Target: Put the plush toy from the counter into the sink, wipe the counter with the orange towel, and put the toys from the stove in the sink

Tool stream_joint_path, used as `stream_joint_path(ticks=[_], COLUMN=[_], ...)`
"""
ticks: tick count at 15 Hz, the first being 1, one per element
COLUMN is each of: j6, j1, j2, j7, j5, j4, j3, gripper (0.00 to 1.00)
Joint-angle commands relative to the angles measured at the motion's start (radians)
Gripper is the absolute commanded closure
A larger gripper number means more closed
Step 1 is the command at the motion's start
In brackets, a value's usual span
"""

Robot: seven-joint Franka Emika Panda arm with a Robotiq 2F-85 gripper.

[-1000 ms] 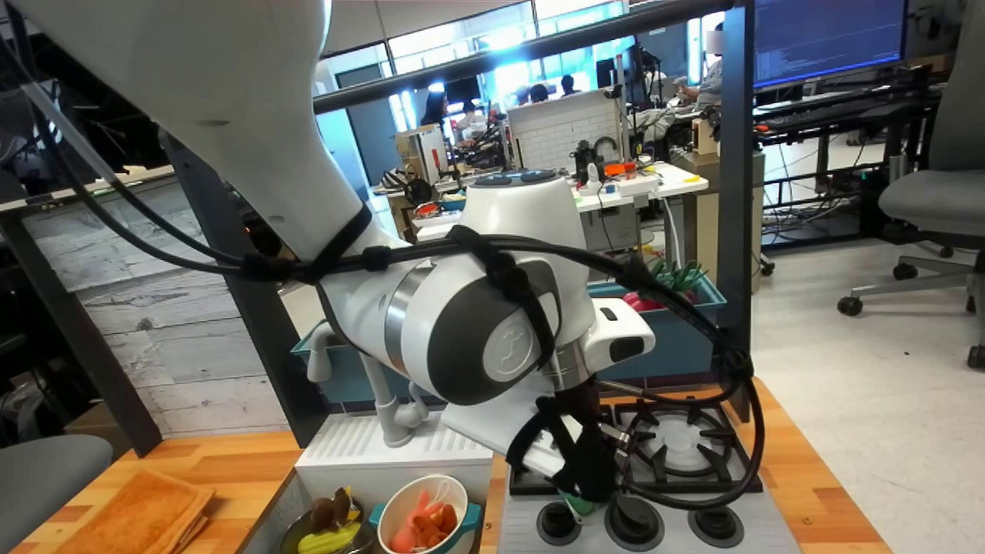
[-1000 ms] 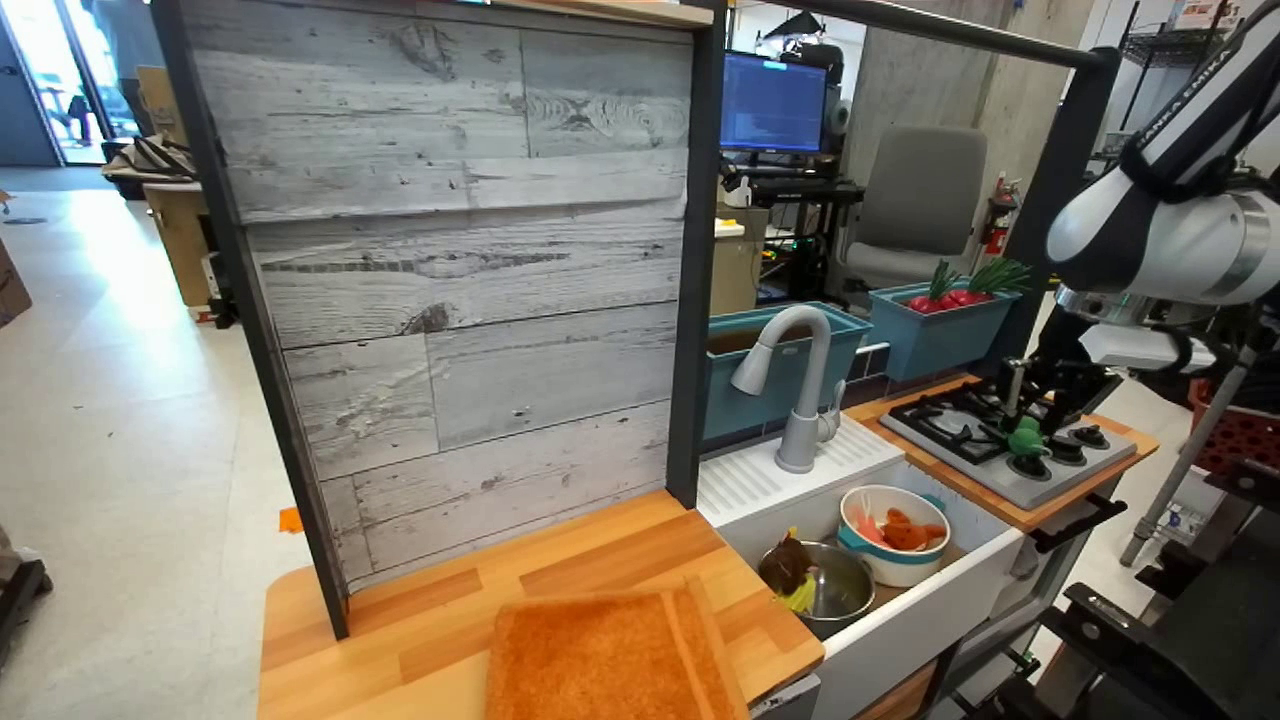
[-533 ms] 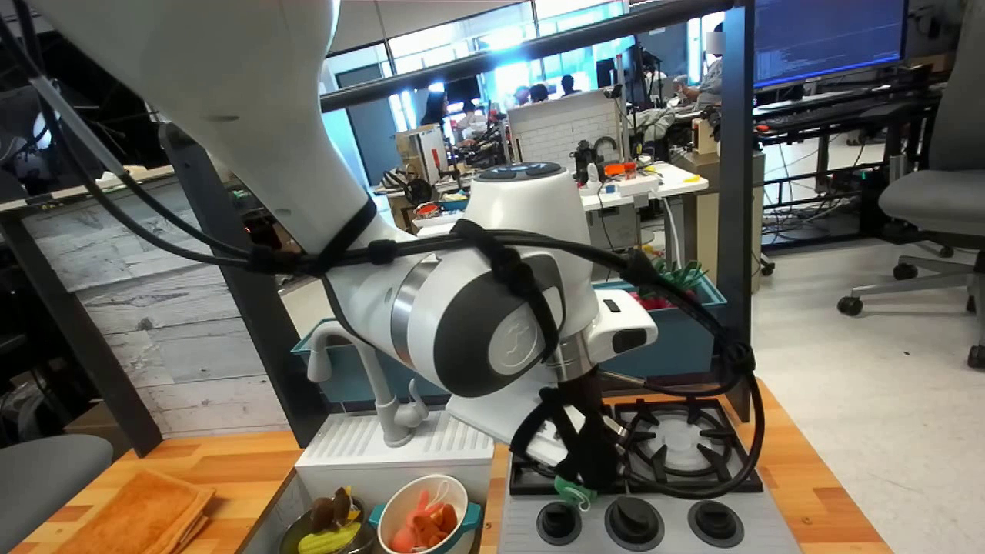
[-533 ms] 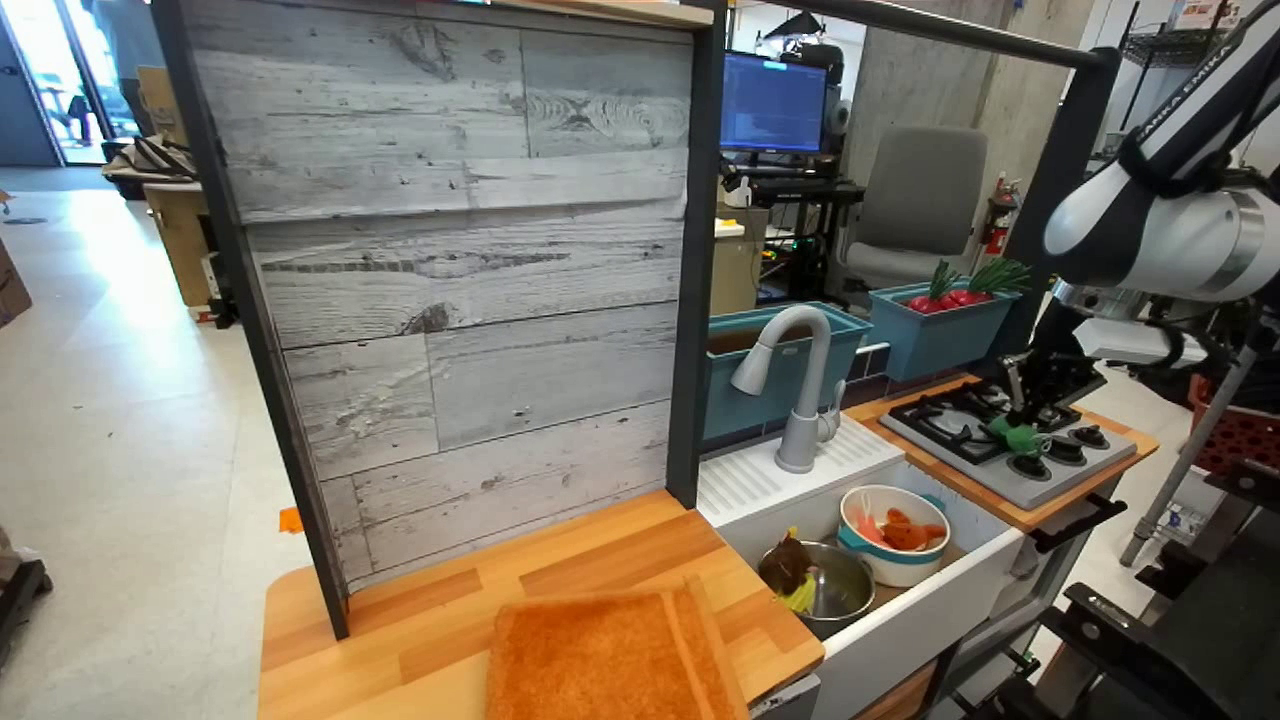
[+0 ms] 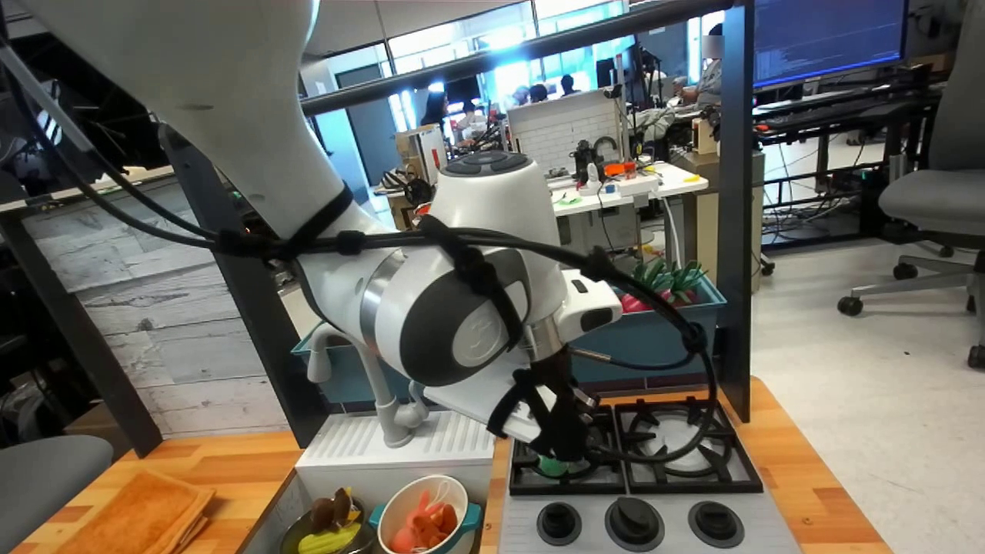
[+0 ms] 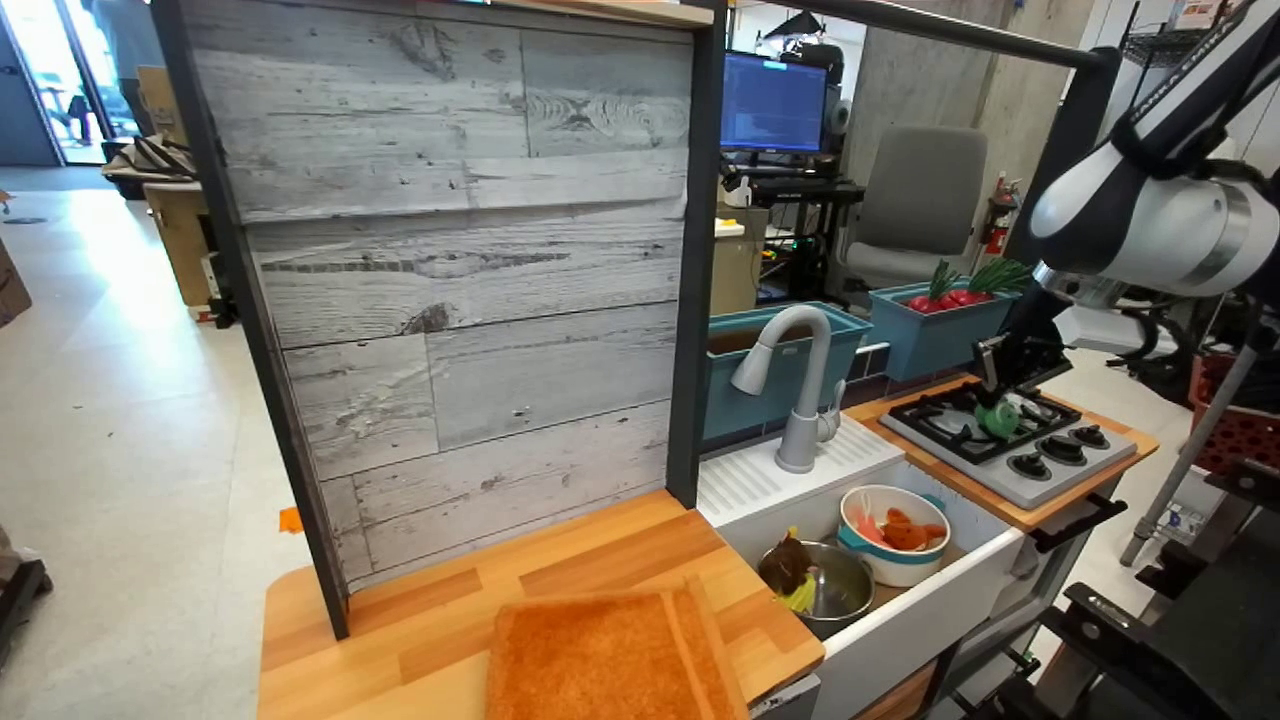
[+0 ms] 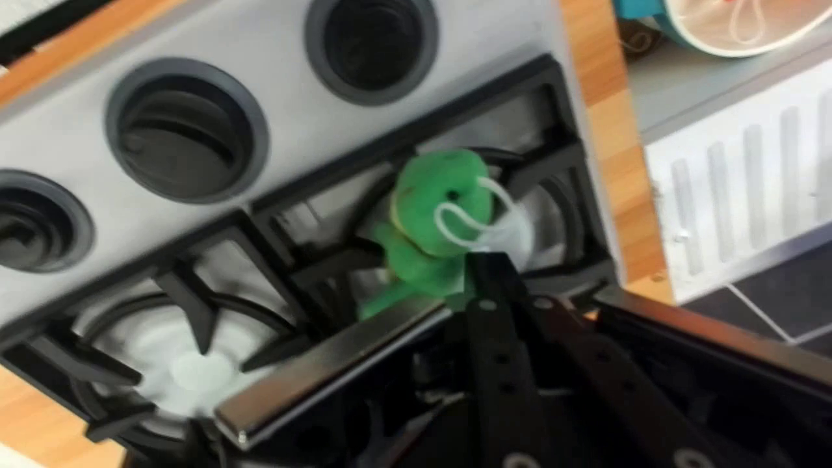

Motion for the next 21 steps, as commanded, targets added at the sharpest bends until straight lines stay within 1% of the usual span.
stream_joint_path(ticks=[1, 3, 4, 5, 6, 7, 8, 9, 10, 11, 12, 13, 14, 15, 16, 17, 19, 20, 21], j6=[0.119, 0.150, 0.150, 0.141, 0.132, 0.128, 0.133, 0.117, 0.117, 0.117, 0.117, 0.125, 0.123, 0.124, 0.142, 0.143, 0.115, 0.101, 0.089], j1=[-0.156, -0.262, -0.314, -0.353, -0.365, -0.378, -0.391, -0.349, -0.361, -0.367, -0.371, -0.342, -0.309, -0.268, -0.202, -0.163, -0.062, -0.027, 0.004], j2=[-0.148, -0.169, -0.162, -0.158, -0.158, -0.161, -0.154, -0.143, -0.143, -0.143, -0.143, -0.152, -0.157, -0.160, -0.164, -0.160, -0.145, -0.118, -0.114], j7=[-0.153, -0.209, -0.235, -0.249, -0.244, -0.228, -0.224, -0.185, -0.186, -0.187, -0.187, -0.171, -0.142, -0.111, -0.065, -0.039, 0.036, 0.060, 0.089], j5=[-0.014, -0.042, -0.062, -0.080, -0.096, -0.109, -0.127, -0.129, -0.139, -0.144, -0.146, -0.147, -0.142, -0.137, -0.126, -0.123, -0.108, -0.104, -0.095], j4=[-0.220, -0.294, -0.313, -0.339, -0.354, -0.368, -0.370, -0.334, -0.345, -0.350, -0.352, -0.344, -0.330, -0.309, -0.287, -0.269, -0.224, -0.187, -0.179], j3=[0.227, 0.379, 0.452, 0.504, 0.523, 0.534, 0.541, 0.512, 0.519, 0.520, 0.520, 0.479, 0.432, 0.373, 0.287, 0.226, 0.088, 0.043, 0.005], gripper=[1.00, 1.00, 1.00, 1.00, 0.74, 0.73, 0.66, 0.85, 0.76, 0.70, 0.41, 0.41, 0.39, 0.31, 0.25, 0.17, 0.02, 0.00, 0.00])
